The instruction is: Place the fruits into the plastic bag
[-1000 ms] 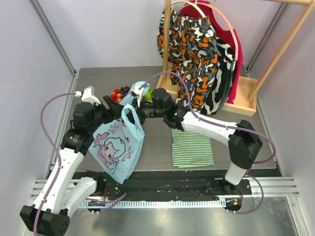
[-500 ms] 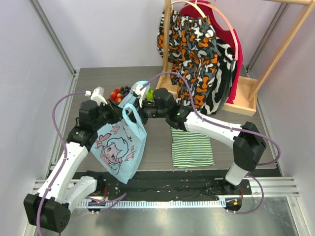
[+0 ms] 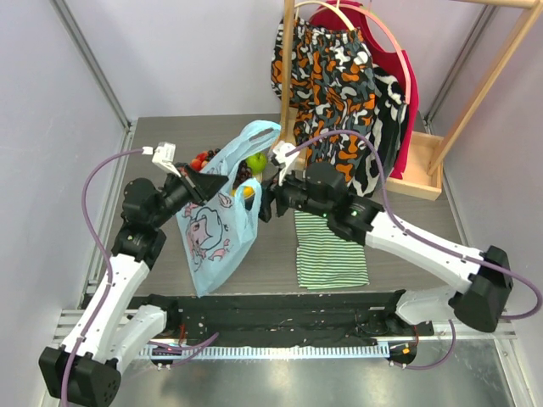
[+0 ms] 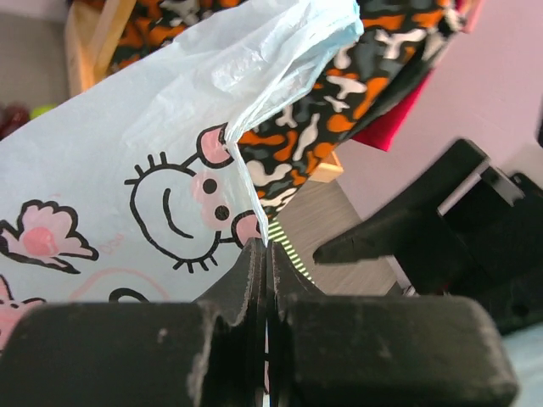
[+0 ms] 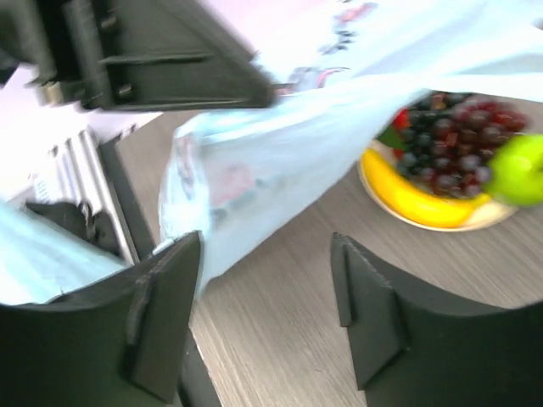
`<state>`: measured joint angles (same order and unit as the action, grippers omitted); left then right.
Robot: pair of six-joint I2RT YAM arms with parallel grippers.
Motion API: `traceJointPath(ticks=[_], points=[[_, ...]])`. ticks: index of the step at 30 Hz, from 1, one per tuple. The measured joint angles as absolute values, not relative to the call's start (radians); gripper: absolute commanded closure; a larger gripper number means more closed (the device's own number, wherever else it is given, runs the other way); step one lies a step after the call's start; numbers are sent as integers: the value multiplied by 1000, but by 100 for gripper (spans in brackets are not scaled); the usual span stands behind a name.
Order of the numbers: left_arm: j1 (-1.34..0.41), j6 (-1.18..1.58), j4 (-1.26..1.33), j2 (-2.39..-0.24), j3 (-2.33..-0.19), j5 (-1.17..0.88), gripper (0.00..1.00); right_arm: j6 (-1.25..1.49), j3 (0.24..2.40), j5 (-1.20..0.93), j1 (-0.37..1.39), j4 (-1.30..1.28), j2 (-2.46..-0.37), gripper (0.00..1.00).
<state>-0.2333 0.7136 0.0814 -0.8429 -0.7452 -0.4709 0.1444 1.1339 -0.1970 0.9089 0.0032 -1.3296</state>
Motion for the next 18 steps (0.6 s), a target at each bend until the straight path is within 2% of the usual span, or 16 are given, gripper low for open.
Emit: traceJointPath(ticks=[8,18], points=[[-233,641,187,-772,-720,-593,100,350,1113,-62,907,51,-1266,17],[-233,616,223,-710,-681,-649,100,626,1041,-29,906,250,-1359,15]])
